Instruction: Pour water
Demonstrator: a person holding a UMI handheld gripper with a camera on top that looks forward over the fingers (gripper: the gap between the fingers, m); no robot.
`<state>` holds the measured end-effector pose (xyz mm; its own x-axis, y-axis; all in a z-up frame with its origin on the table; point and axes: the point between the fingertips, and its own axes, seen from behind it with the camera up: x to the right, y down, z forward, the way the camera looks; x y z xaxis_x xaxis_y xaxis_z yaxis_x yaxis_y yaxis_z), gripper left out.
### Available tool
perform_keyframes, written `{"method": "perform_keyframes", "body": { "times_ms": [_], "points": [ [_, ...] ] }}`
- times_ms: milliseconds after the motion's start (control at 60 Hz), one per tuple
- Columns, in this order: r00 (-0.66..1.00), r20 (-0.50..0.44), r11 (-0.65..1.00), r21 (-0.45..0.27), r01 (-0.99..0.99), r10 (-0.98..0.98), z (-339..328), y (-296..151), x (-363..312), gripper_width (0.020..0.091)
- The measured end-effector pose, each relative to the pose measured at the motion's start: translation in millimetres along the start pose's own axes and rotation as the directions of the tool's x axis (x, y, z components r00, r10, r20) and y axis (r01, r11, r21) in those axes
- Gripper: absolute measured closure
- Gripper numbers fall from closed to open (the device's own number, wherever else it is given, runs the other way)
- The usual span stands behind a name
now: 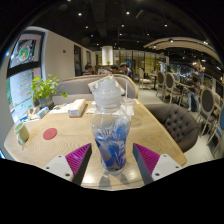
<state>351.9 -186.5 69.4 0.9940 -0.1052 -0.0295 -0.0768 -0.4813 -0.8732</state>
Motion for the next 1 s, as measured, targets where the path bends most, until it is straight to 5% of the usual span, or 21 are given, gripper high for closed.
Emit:
{"method": "perform_keyframes", "body": {
  "times_ms": [133,250,483,700,1000],
  "points": [
    [1.0,0.002,1.0,0.021,0.013,-0.013,28.8,-2.0,-0.9,0.0386],
    [1.0,-0.013,0.999,0.042,0.024,-0.023,44.5,-3.3,6.0,0.0592],
    [0.998,-0.039,0.997,0.066,0.043,-0.04,39.7,-3.7,-0.5,0.0731],
    [0.984,-0.125,0.99,0.045,0.134,-0.127,31.7,-17.7,-6.6,0.073],
    [0.813,-0.34,0.856,0.043,0.516,-0.473,-7.1,-130.5,-91.3,0.0732]
  ]
}}
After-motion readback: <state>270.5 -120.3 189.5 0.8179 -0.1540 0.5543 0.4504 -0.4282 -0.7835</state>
